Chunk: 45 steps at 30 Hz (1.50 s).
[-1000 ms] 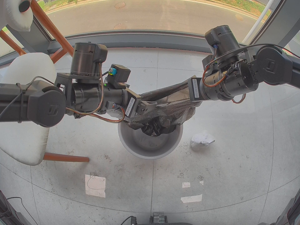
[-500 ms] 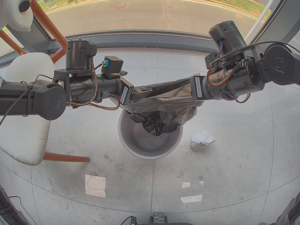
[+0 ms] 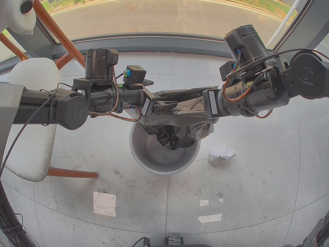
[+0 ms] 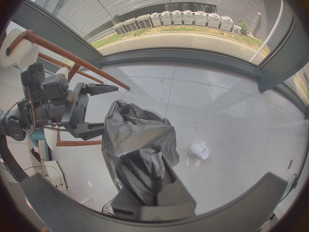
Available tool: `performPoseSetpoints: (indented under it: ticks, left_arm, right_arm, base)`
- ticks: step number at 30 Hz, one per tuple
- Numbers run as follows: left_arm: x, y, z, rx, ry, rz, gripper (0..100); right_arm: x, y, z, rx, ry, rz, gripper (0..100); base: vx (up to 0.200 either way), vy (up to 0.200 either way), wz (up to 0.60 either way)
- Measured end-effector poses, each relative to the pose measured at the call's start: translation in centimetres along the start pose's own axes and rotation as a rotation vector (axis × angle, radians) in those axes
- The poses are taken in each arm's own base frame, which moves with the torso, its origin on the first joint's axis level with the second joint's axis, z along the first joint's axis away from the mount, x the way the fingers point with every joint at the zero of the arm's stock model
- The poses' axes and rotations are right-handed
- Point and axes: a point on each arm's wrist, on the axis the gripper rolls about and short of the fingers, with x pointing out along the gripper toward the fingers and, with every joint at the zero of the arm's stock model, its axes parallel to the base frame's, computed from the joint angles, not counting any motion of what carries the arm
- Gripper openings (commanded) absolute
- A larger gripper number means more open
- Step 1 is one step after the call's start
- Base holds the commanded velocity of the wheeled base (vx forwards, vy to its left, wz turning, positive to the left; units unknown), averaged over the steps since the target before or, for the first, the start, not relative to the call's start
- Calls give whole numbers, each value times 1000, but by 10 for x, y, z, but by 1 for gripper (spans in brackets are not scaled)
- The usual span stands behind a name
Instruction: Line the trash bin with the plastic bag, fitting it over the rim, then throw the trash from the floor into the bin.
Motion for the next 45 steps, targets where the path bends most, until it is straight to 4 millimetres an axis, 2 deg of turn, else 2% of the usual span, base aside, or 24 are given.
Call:
performPoseSetpoints:
  ticks: [1,8,14,18,22,23,26,30,35,38,45]
  left_arm:
    - [2,0,-2,1,6,-2,0]
    - [19,3,-20,20,35,-28,0]
    - [26,3,-21,27,7,-69,0]
    - [25,1,-27,19,27,-78,0]
    - [16,-1,-26,3,58,-80,0]
    - [11,-2,-24,-5,75,-82,0]
    - [-4,-6,-17,-33,136,-67,0]
    - [-24,-5,3,-78,155,54,0]
    - [-34,-18,24,-176,143,117,0]
    - [-36,-22,29,-178,136,117,0]
    - [-36,-27,30,-178,139,111,0]
  right_arm:
    - [0,0,0,0,0,0,0]
    - [-3,-1,-1,-1,0,1,0]
    - [-5,-2,0,2,-5,0,0]
    - [-5,-6,2,10,-10,-7,0]
    - [-5,-9,5,17,-19,-14,0]
    - [-5,-10,6,17,-21,-16,100]
    - [-4,-14,9,18,-30,-23,100]
    - [0,-19,16,28,-44,-29,100]
    - [12,-27,16,72,-20,-46,100]
    - [16,-24,7,125,14,-41,100]
    - [25,-4,-29,131,129,-11,100]
  base:
    - [0,0,0]
    - [0,0,0]
    - [0,0,0]
    - [0,0,0]
    - [0,0,0]
    - [0,0,0]
    - [0,0,0]
    - [0,0,0]
    - [0,0,0]
    - [0,0,0]
    - [0,0,0]
